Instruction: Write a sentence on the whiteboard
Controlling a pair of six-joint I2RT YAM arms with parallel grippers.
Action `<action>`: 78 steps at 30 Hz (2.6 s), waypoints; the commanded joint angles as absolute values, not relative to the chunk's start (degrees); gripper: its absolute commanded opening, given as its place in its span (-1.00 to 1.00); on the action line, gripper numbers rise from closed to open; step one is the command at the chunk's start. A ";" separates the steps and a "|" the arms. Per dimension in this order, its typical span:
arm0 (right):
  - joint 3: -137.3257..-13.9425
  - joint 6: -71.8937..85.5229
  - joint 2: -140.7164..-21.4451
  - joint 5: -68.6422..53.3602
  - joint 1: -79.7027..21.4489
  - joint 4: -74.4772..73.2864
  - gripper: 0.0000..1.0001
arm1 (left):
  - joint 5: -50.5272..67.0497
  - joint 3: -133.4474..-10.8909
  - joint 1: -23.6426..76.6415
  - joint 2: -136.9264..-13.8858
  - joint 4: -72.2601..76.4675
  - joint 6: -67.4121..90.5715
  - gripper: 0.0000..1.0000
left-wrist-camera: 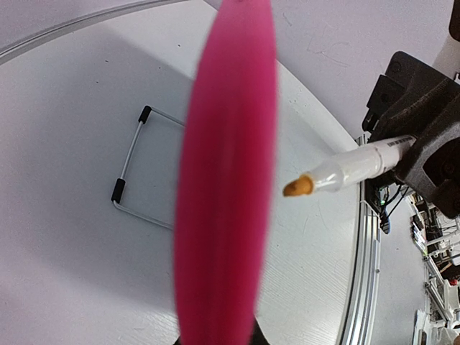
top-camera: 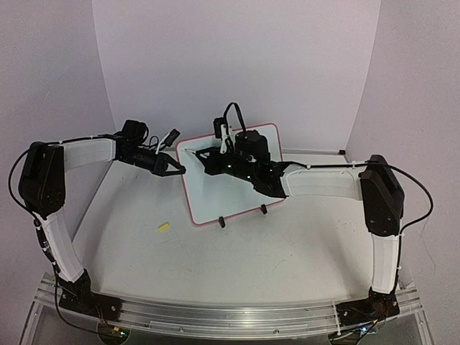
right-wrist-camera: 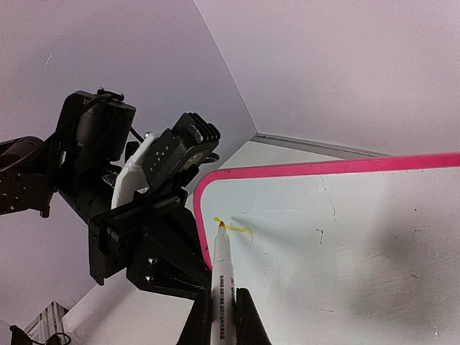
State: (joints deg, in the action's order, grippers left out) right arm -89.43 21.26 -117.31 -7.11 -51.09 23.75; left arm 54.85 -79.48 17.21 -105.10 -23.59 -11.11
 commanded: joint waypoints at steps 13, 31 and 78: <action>-90.13 21.33 -118.95 -5.40 -51.28 23.38 -1.00 | 52.88 -80.77 18.27 -104.69 -25.72 -12.73 -1.00; -82.85 22.59 -116.42 -5.83 -51.62 23.99 -1.00 | 52.63 -80.77 18.32 -104.50 -25.76 -12.90 -1.00; -86.30 21.50 -117.02 -2.77 -51.80 24.70 -1.00 | 52.12 -80.82 18.26 -104.24 -25.93 -12.98 -1.00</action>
State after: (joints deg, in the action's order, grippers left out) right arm -84.01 22.31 -116.31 -4.51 -52.01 24.22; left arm 54.30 -79.48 17.26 -105.08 -23.79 -11.14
